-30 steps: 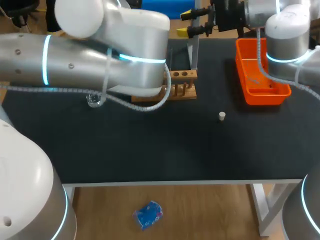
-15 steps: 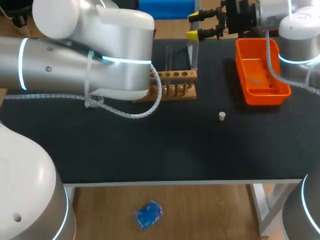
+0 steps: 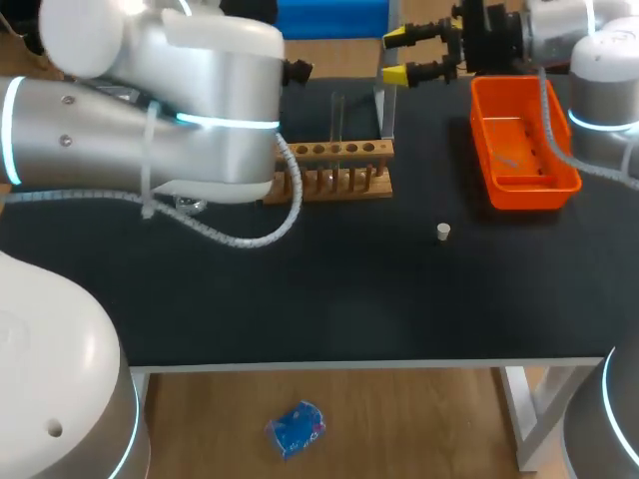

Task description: Invert the test tube, pick up the pipette, mount the tip to pipette, aspirate from beaker and dispense into the tube, eject the tip, return the pipette, and cap with the stopper.

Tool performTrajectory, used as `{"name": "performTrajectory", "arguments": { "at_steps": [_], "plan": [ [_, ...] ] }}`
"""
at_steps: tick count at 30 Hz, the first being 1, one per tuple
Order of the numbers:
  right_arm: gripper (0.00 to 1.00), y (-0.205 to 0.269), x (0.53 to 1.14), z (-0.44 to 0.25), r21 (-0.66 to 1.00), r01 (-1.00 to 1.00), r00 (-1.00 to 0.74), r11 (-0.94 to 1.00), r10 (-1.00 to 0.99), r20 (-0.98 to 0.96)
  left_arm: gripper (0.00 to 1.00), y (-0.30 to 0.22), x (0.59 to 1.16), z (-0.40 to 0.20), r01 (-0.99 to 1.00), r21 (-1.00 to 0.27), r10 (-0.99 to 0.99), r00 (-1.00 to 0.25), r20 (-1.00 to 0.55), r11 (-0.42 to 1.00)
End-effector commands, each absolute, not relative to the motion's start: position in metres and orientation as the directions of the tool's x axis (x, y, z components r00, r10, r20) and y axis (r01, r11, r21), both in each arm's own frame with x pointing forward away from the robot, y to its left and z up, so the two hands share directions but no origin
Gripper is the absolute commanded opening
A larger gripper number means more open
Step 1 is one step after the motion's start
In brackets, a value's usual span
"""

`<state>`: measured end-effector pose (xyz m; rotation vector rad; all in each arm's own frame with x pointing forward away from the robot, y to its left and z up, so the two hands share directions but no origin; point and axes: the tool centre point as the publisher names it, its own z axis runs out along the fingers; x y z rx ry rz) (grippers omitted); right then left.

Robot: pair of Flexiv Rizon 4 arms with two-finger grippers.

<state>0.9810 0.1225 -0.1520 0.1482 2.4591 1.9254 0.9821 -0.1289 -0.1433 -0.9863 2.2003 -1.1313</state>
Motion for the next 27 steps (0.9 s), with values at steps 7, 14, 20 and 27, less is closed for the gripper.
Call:
{"name": "performTrajectory", "arguments": {
  "at_steps": [7,14,20,27],
  "plan": [
    [1.00,0.096,0.950,-0.148,0.971,0.045,-0.994,0.237,0.104,0.021,1.00,-0.112,0.957,-0.149,-0.305,-0.855,-0.600,-0.800,-0.010,0.420],
    [1.00,0.076,0.929,-0.159,0.966,0.074,-0.988,0.247,0.151,0.037,1.00,-0.121,0.948,-0.161,-0.272,-0.811,-0.478,-0.878,-0.010,0.518],
    [1.00,0.049,0.902,-0.177,0.963,0.074,-0.986,0.259,0.164,0.032,1.00,-0.129,0.956,-0.176,-0.240,-0.789,-0.384,-0.923,0.005,0.566],
    [1.00,0.044,0.896,-0.179,0.964,0.074,-0.987,0.255,0.156,0.035,1.00,-0.136,0.977,-0.191,-0.230,-0.777,-0.277,-0.958,0.076,0.586]
  ]
}}
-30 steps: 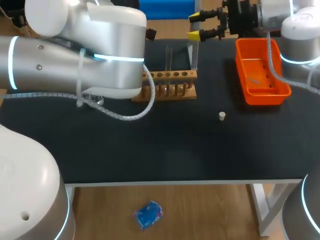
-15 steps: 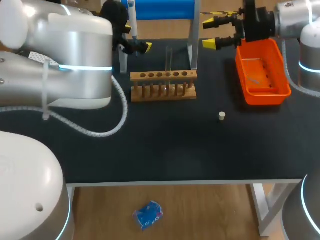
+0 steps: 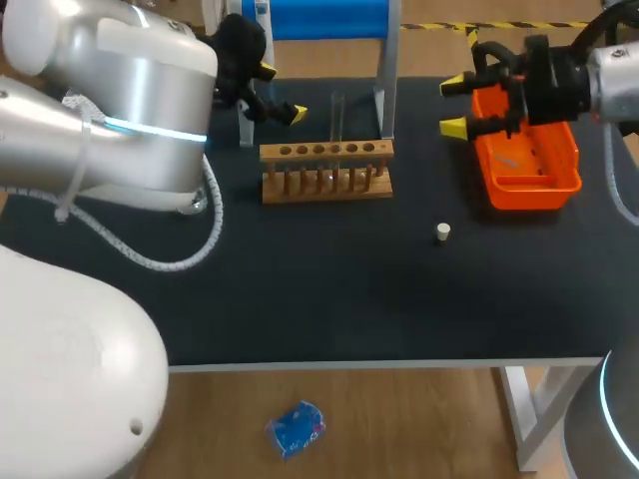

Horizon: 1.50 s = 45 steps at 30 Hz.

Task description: Invert the test tube, pick up the pipette, mount the tip to pipette, aspirate from beaker and dispense into the tube, eject the tip, return the pipette, and cap with the stopper.

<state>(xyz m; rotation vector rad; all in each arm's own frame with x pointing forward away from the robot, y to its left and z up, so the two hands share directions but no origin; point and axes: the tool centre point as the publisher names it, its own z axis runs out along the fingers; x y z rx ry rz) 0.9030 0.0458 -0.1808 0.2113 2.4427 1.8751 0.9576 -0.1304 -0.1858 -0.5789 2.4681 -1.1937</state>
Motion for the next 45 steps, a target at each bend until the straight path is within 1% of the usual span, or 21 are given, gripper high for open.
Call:
{"name": "performTrajectory", "arguments": {
  "at_steps": [1,9,13,15,38,39,40,41,42,45],
  "plan": [
    [1.00,0.044,0.896,-0.179,0.964,0.074,-0.987,0.255,0.156,0.035,1.00,-0.137,0.980,-0.192,-0.235,-0.777,-0.267,-0.960,0.090,0.583],
    [1.00,0.044,0.896,-0.179,0.964,0.074,-0.987,0.255,0.156,0.035,1.00,-0.140,1.004,-0.205,-0.263,-0.781,-0.215,-0.962,0.169,0.566],
    [1.00,0.044,0.893,-0.190,0.965,0.095,-0.987,0.246,0.147,0.060,1.00,-0.142,1.011,-0.204,-0.259,-0.787,-0.198,-0.964,0.176,0.561],
    [1.00,0.041,0.888,-0.197,0.966,0.101,-0.989,0.239,0.127,0.072,1.00,-0.141,1.014,-0.202,-0.255,-0.790,-0.220,-0.963,0.156,0.558],
    [1.00,0.039,0.886,-0.200,0.967,0.102,-0.990,0.233,0.121,0.075,1.00,-0.141,1.014,-0.202,-0.255,-0.790,-0.220,-0.963,0.156,0.558],
    [1.00,0.038,0.885,-0.201,0.967,0.103,-0.990,0.233,0.121,0.076,1.00,-0.140,1.014,-0.202,-0.250,-0.796,-0.266,-0.957,0.117,0.552],
    [1.00,0.037,0.884,-0.203,0.967,0.104,-0.989,0.233,0.123,0.077,1.00,-0.140,1.014,-0.202,-0.236,-0.783,-0.294,-0.953,0.071,0.575],
    [1.00,0.035,0.883,-0.204,0.967,0.107,-0.989,0.232,0.127,0.080,1.00,-0.140,1.014,-0.203,-0.231,-0.782,-0.308,-0.950,0.052,0.579],
    [1.00,0.034,0.882,-0.204,0.967,0.109,-0.989,0.231,0.128,0.081,1.00,-0.140,1.014,-0.203,-0.235,-0.794,-0.341,-0.939,0.038,0.561],
    [1.00,0.028,0.880,-0.207,0.966,0.115,-0.987,0.229,0.138,0.085,1.00,-0.139,1.013,-0.204,-0.235,-0.800,-0.360,-0.933,0.026,0.552]
  ]
}}
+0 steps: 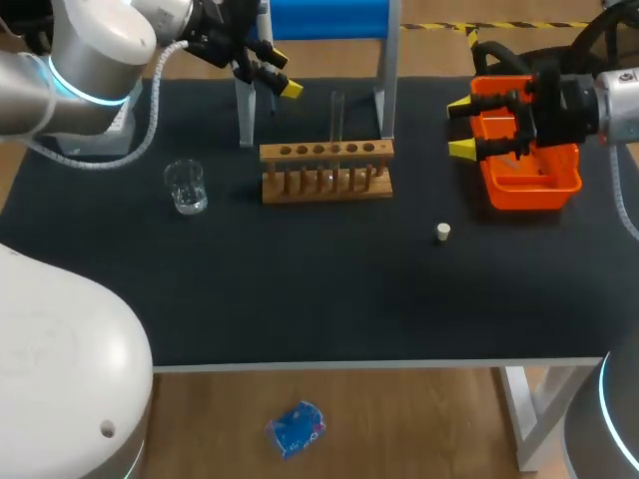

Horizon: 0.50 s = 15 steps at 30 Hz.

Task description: Invert the test tube, pick up the pipette, mount the tip to pipette, aspirate from beaker and dispense into the tube, eject the tip, return the pipette, and cap with the stopper.

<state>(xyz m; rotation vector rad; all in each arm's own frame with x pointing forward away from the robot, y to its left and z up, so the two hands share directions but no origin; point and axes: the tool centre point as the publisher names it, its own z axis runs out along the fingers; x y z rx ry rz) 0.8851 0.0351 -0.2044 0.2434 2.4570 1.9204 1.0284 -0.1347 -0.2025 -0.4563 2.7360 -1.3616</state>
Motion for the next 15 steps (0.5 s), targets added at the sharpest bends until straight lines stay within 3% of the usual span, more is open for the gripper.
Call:
{"name": "performTrajectory", "arguments": {
  "at_steps": [1,15],
  "plan": [
    [1.00,0.026,0.879,-0.209,0.966,0.120,-0.986,0.231,0.144,0.088,1.00,-0.140,1.013,-0.205,-0.237,-0.809,-0.349,-0.936,0.042,0.538],
    [1.00,-0.002,0.864,-0.232,0.958,0.161,-0.970,0.238,0.216,0.110,1.00,-0.155,1.008,-0.213,-0.245,-0.806,-0.343,-0.938,0.056,0.539]
  ]
}}
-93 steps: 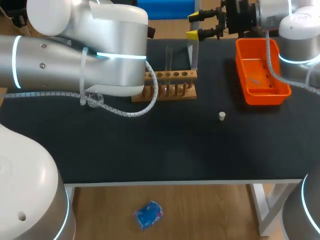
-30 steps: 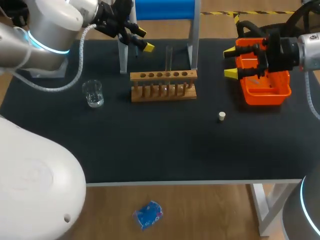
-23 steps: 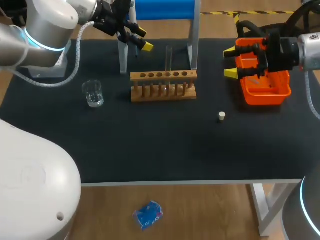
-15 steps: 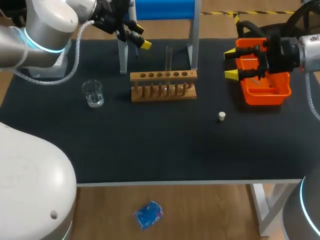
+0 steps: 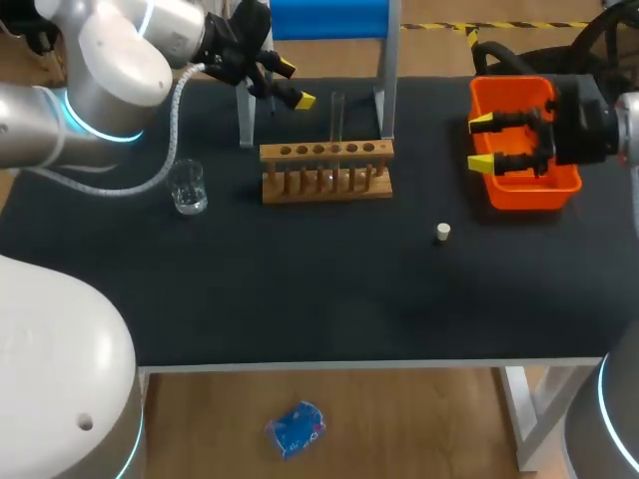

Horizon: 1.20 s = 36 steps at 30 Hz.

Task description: Invert the test tube, pick up the pipette, mount the tip to pipette, aspirate from beaker and dispense into the tube, eject the tip, return the pipette, and cap with the stopper.

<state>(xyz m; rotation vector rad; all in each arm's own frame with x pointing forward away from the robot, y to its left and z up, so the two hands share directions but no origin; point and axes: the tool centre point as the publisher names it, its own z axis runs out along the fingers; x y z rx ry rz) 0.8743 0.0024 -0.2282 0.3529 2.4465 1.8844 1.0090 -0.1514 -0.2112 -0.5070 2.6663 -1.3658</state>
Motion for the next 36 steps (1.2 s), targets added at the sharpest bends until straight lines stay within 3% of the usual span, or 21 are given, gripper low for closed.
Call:
{"name": "performTrajectory", "arguments": {
  "at_steps": [1,25,36],
  "plan": [
    [1.00,-0.004,0.863,-0.233,0.957,0.166,-0.969,0.238,0.221,0.113,1.00,-0.156,1.007,-0.213,-0.245,-0.806,-0.343,-0.938,0.056,0.538],
    [1.00,-0.012,0.855,-0.241,0.959,0.170,-0.965,0.227,0.237,0.115,1.00,-0.161,1.004,-0.217,-0.231,-0.815,-0.337,-0.940,0.047,0.531],
    [1.00,-0.030,0.825,-0.276,0.925,0.169,-0.935,0.339,0.352,0.041,1.00,-0.161,1.004,-0.217,-0.231,-0.815,-0.337,-0.940,0.047,0.531]
  ]
}}
